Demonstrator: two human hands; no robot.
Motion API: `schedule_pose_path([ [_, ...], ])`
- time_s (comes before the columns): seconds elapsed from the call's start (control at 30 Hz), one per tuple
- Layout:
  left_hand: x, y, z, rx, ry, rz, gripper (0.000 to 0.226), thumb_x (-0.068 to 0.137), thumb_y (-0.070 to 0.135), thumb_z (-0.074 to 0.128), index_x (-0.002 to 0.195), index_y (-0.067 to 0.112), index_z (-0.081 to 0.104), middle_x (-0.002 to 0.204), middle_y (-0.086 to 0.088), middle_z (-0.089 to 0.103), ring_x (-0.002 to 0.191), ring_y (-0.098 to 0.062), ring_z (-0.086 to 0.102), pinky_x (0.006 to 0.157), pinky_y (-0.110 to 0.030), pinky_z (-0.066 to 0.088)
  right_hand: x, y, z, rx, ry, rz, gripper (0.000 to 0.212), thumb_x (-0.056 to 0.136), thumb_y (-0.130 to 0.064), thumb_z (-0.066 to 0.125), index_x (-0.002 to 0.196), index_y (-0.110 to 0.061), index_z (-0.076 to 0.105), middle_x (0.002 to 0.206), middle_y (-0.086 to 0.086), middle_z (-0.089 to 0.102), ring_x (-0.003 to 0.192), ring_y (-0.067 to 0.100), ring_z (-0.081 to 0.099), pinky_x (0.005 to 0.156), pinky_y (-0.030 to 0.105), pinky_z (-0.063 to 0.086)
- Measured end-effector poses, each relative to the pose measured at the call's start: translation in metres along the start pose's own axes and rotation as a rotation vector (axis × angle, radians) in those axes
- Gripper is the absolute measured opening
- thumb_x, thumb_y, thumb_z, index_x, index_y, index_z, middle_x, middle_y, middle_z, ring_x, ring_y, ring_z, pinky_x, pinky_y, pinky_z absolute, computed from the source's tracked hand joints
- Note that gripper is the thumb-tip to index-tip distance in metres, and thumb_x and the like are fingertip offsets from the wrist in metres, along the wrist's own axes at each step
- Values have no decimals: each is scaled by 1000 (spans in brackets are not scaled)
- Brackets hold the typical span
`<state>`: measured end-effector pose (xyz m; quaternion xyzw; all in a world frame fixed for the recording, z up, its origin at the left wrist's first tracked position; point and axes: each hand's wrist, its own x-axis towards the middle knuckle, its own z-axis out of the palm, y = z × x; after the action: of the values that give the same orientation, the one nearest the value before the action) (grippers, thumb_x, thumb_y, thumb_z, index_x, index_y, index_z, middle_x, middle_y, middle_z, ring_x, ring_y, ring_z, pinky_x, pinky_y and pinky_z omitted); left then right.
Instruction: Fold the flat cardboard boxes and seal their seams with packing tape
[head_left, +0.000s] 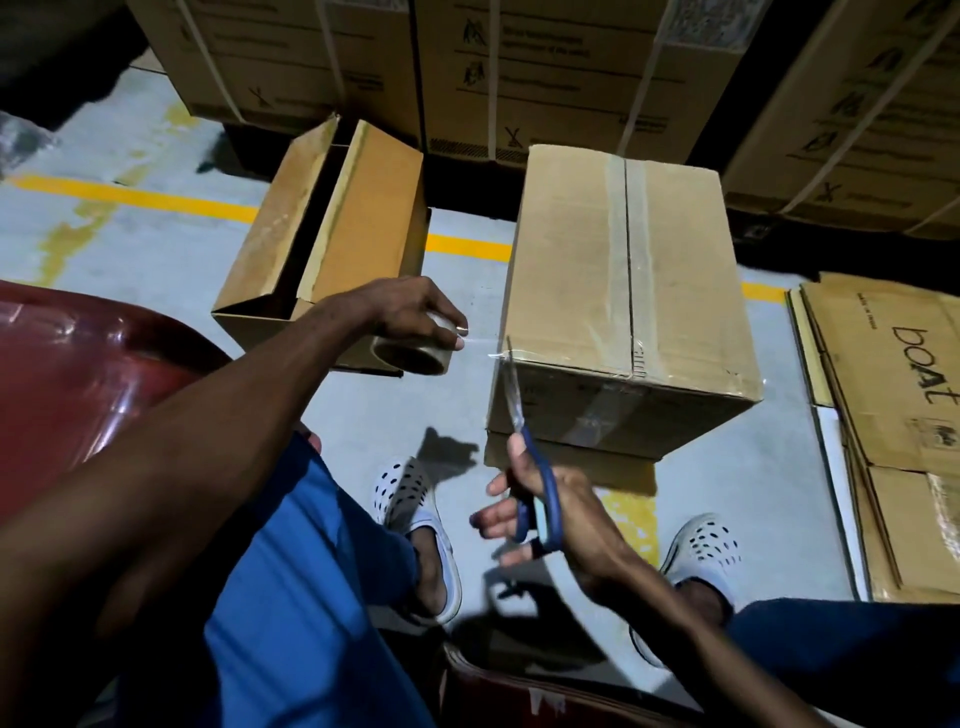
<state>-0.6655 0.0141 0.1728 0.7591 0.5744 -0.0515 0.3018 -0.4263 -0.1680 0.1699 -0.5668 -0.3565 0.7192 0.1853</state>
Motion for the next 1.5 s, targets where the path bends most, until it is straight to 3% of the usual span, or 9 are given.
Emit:
schedule_pose_path([
  [0.33, 5, -7, 2, -36, 21, -18, 34, 85, 53, 71, 117, 41, 71, 136, 6, 62, 118, -22, 57, 100, -49, 47, 12, 4, 19, 46, -14, 32, 86, 70, -81, 54, 104, -3, 64, 90, 27, 74, 75, 26, 72, 58, 34, 56],
  [0.73, 6, -2, 6, 57, -37, -73, 34, 85, 51, 73, 115, 36, 73, 128, 7, 66, 108, -22, 58, 87, -39, 48, 46, -3, 41, 24, 41, -3, 83, 75, -78, 56, 103, -1, 66, 80, 19, 75, 69, 23, 72, 72, 48, 63],
  [0.83, 6, -2, 6, 93, -52, -68, 29, 85, 51, 72, 110, 37, 73, 126, 7, 65, 107, -21, 57, 85, -37, 47, 51, 1, 45, 21, 110, -38, 70, 81, -69, 63, 93, 0, 66, 70, 17, 72, 58, 22, 66, 60, 38, 60],
  [0.93, 7, -5, 5, 137, -57, -80, 30, 84, 52, 73, 110, 37, 73, 125, 7, 66, 103, -20, 56, 81, -37, 46, 53, 3, 46, 8, 160, -64, 57, 83, -59, 70, 87, -2, 66, 57, 13, 66, 45, 18, 58, 44, 23, 43],
  [1.0, 5, -10, 6, 212, -80, -112, 35, 83, 53, 73, 115, 38, 72, 125, 6, 65, 102, -20, 55, 78, -34, 43, 53, 5, 46, -18, 156, -62, 52, 84, -53, 72, 86, -2, 67, 55, 13, 65, 42, 17, 56, 41, 21, 38],
  [1.13, -3, -20, 3, 303, -107, -162, 36, 83, 53, 73, 116, 39, 70, 123, 5, 65, 99, -20, 56, 77, -32, 42, 46, 13, 42, -87, 126, -69, 50, 79, -50, 79, 91, -3, 69, 68, 17, 73, 52, 19, 63, 47, 25, 48],
  [1.23, -15, -30, -6, 271, -42, -184, 40, 82, 58, 71, 118, 41, 70, 124, 5, 65, 106, -23, 57, 81, -32, 42, 43, 10, 32, -179, 137, -135, 57, 68, -55, 86, 94, -6, 71, 73, 11, 75, 65, 19, 73, 63, 35, 56],
  [1.4, -59, -54, -20, 96, 196, -217, 43, 81, 70, 63, 114, 45, 71, 127, 6, 68, 111, -24, 60, 88, -37, 48, 49, -13, 10, -432, 202, -239, 75, 43, -83, 82, 100, -38, 64, 100, -2, 75, 89, 19, 74, 82, 47, 60],
  [1.5, -105, -74, -26, -49, 345, -233, 37, 83, 67, 63, 111, 44, 73, 124, 8, 69, 112, -21, 62, 89, -37, 47, 41, -45, 11, -594, 103, -259, 61, 59, -68, 86, 104, -38, 58, 107, -6, 67, 92, 13, 68, 72, 38, 57],
])
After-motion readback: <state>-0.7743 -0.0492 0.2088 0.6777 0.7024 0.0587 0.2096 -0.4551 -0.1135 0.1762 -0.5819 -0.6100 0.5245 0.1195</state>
